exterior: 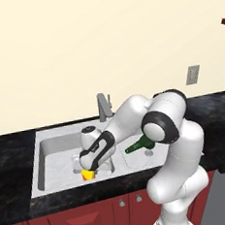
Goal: Move any existing items from the left basin to the right basin for drying. Then move the cup from the counter to the left basin of the sink for washing.
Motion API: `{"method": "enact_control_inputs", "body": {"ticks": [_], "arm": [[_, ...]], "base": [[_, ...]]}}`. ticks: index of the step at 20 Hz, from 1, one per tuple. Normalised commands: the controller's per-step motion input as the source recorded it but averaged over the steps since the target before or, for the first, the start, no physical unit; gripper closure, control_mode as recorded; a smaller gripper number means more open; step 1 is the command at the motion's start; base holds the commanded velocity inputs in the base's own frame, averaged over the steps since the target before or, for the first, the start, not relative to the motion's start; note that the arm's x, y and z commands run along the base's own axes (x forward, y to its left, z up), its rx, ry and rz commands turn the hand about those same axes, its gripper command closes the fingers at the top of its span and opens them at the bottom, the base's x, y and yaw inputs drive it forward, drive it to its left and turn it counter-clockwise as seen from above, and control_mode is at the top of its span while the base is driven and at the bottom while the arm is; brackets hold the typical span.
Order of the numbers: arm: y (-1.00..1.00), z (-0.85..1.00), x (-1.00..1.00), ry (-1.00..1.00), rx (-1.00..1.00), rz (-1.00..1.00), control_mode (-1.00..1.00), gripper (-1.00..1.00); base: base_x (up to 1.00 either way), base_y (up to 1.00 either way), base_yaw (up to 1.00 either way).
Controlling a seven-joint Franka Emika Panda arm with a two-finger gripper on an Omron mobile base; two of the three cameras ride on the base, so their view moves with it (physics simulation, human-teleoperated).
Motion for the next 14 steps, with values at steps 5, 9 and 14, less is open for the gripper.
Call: {"method": "enact_control_inputs", "body": {"ticks": [5,9,14], "arm": [[0.03,-0.03,0.04,-0.03,0.00,0.00,-1.00,-1.00],[0.00,0.17,0.00,-0.06,0.00,0.00,-1.00,-1.00],[0.00,0.30,-0.06,-0.06,0.00,-0.01,-1.00,-1.00]], "base": [[0.00,0.00,0.00],[0.00,0.00,0.00],[0.00,0.00,0.00]]}}
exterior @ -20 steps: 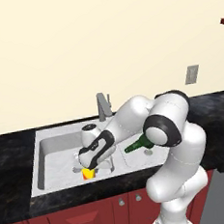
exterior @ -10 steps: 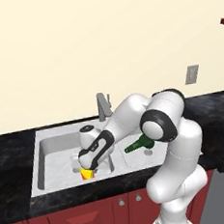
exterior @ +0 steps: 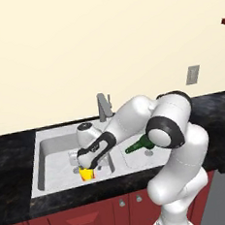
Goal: Move any existing items from the left basin to the right basin for drying. Then move the cup from the counter to the left basin of the sink for washing.
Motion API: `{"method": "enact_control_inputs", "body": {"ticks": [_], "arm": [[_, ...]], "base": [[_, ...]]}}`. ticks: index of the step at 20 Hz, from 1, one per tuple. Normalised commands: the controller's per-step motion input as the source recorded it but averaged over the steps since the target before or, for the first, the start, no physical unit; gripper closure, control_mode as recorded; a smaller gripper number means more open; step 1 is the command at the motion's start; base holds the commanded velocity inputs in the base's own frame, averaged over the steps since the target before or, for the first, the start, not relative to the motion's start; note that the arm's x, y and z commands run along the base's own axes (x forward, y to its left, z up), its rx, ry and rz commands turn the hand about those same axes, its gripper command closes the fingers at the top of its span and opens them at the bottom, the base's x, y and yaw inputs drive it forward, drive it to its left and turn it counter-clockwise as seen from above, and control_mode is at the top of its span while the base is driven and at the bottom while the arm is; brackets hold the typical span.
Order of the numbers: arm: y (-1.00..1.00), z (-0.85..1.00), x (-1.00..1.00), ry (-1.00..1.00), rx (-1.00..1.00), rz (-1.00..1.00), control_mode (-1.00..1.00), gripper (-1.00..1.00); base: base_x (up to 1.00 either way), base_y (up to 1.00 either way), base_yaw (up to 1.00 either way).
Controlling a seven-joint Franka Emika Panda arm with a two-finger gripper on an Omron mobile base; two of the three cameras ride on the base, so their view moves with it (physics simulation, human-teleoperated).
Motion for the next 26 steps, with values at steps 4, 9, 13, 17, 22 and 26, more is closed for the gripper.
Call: {"method": "enact_control_inputs", "body": {"ticks": [4,9,13,17,22,26], "arm": [[0.00,0.39,0.00,-0.04,0.00,-0.01,-1.00,-1.00],[0.00,0.45,0.00,-0.03,-0.01,-0.01,-1.00,-1.00],[0.00,0.46,0.00,-0.03,-0.01,-0.01,-1.00,-1.00],[0.00,0.48,0.00,-0.02,-0.01,0.00,-1.00,-1.00],[0.00,0.49,0.00,-0.02,0.00,0.00,-1.00,-1.00],[0.00,0.50,-0.03,-0.01,0.00,0.00,-1.00,-1.00]], "base": [[0.00,0.00,0.00],[0.00,0.00,0.00],[0.00,0.00,0.00],[0.00,0.00,0.00],[0.00,0.00,0.00],[0.00,0.00,0.00]]}}
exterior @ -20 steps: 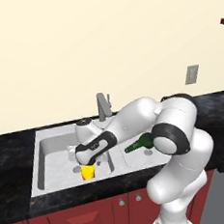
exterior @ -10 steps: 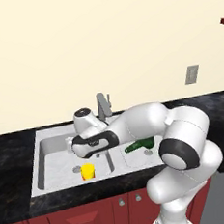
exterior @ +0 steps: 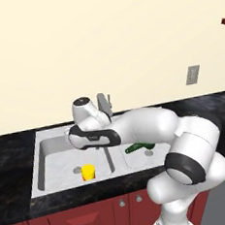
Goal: Move any existing items from the left basin to the right basin for drying. Then move the cup from the counter to the left basin of the sink for washing.
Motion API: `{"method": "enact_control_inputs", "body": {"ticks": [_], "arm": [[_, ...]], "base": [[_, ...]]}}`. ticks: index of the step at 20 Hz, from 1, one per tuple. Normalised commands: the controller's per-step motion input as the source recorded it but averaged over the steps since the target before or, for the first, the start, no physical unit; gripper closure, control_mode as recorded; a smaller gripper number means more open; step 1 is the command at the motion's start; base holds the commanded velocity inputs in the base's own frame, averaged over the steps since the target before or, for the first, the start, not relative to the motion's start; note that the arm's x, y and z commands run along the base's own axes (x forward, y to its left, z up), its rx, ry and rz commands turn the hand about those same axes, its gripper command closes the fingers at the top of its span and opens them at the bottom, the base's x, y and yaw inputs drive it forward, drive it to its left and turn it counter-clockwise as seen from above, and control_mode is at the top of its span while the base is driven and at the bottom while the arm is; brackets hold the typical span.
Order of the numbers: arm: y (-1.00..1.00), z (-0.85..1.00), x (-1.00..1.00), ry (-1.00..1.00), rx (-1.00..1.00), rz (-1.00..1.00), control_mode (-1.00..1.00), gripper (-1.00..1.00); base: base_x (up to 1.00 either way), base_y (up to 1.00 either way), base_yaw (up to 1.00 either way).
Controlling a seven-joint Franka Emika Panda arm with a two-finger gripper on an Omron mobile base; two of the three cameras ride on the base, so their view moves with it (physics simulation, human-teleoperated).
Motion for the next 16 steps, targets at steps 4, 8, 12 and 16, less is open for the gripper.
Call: {"method": "enact_control_inputs", "body": {"ticks": [4,8,12,16], "arm": [[0.00,0.49,-0.04,0.00,0.00,0.00,-1.00,-1.00],[0.00,0.40,-0.03,0.00,0.00,0.00,-1.00,-1.00],[0.00,0.34,-0.03,0.00,0.00,0.00,-1.00,-1.00],[0.01,0.21,-0.03,0.00,0.00,0.00,-1.00,-1.00]], "base": [[0.00,0.00,0.00],[0.00,0.00,0.00],[0.00,0.00,0.00],[0.00,0.00,0.00]]}}
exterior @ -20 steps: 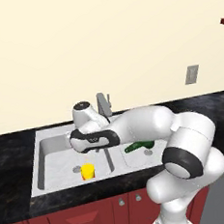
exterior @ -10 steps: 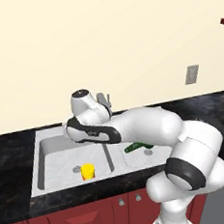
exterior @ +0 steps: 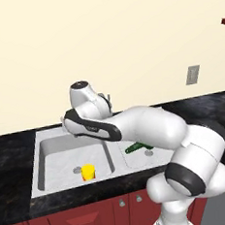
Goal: Move any existing items from the left basin to the right basin for drying. Then move the cup from the counter to the left basin of the sink for washing.
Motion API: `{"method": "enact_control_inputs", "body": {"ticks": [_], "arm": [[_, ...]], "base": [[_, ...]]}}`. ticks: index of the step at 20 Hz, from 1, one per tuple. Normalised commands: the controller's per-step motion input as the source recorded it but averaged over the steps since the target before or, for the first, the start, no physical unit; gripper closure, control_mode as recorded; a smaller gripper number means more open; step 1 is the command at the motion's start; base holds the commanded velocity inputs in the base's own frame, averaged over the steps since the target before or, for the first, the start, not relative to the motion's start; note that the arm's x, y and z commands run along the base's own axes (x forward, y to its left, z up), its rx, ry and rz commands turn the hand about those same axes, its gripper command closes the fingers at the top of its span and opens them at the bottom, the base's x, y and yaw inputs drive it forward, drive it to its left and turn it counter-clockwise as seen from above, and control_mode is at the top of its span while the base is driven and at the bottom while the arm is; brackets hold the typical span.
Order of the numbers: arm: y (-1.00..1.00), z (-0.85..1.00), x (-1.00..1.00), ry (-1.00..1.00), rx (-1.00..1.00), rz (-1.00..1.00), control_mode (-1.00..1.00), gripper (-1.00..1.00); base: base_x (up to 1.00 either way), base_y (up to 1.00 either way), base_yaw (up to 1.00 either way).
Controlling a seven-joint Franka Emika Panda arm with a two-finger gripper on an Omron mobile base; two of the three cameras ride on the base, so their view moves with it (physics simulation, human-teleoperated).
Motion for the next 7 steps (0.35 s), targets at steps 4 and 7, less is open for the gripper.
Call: {"method": "enact_control_inputs", "body": {"ticks": [4,7], "arm": [[0.00,0.13,-0.08,0.00,0.00,0.00,-1.00,-1.00],[0.01,0.08,-0.07,0.00,0.00,0.00,-1.00,-1.00]], "base": [[0.00,0.00,0.00],[0.00,0.00,0.00]]}}
